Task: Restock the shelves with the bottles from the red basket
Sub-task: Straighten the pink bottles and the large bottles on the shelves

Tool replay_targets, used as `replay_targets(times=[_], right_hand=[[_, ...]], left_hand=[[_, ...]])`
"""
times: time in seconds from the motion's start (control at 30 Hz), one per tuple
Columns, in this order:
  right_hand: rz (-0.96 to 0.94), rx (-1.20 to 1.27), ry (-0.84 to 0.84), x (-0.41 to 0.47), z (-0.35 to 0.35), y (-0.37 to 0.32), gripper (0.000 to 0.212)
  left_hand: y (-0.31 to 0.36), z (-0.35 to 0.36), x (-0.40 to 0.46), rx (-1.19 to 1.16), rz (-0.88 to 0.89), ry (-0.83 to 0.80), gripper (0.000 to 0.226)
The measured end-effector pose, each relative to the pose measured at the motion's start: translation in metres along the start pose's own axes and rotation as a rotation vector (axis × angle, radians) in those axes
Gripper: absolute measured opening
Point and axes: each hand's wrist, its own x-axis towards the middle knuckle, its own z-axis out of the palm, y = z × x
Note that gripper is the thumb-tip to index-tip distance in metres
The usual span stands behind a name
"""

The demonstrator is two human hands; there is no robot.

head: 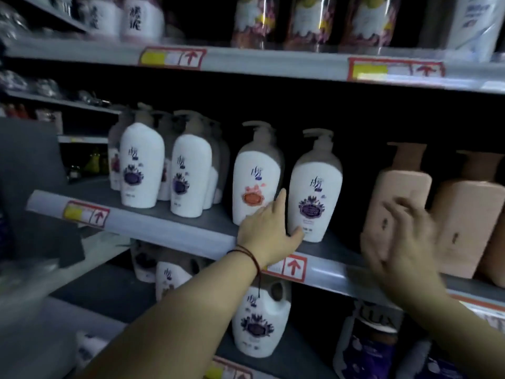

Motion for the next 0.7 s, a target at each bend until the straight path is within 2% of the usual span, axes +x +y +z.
replay_targets(times=[0.1,0.2,0.27,0.4,0.7], right_hand=[[0.078,0.114,-0.190,0.027,0.028,-0.040,0.071],[0.432,0.289,-0.265,0.038,0.053,-0.055,0.093],[0.561,0.327,-0.347,0.039,0.063,-0.058,0.102],[0.600,0.306,-0.400,0.039,0.068,-0.055,0.101],[0.544,0.239,-0.333,0.030,0.068,-0.051,0.094]], left_hand=[[-0.002,0.001,0.002,0.025,0.013,-0.052,0.083],[-0.002,0.002,0.003,0.036,0.032,-0.040,0.082],[-0.003,0.002,0.004,0.028,0.036,-0.053,0.081],[-0.006,0.003,0.007,-0.030,0.036,-0.124,0.085],[-0.008,0.003,0.003,-0.112,0.062,-0.058,0.080]])
